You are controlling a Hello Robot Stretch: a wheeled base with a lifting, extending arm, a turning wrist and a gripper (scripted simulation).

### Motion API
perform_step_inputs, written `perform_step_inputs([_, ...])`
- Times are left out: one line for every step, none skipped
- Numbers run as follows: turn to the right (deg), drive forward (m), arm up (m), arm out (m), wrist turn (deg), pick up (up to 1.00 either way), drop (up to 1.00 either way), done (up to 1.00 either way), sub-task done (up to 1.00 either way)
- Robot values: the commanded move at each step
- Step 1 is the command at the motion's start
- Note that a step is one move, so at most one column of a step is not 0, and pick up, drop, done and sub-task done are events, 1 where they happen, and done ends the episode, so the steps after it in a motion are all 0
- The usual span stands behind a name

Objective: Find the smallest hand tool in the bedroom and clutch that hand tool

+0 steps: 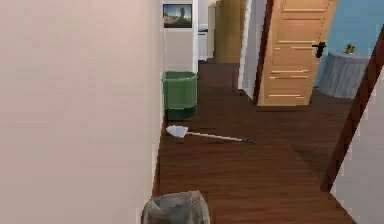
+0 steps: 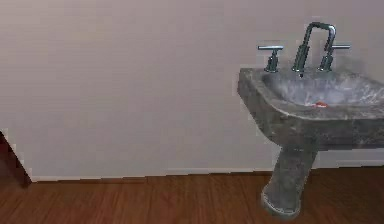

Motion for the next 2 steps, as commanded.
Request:
perform_step_inputs([45.0, 0.00, 0.00, 0.00, 0.0, 0.00, 0.00, 0.00, 0.00])
perform_step_inputs([-45.0, 0.00, 0.00, 0.00, 0.0, 0.00, 0.00, 0.00, 0.00])
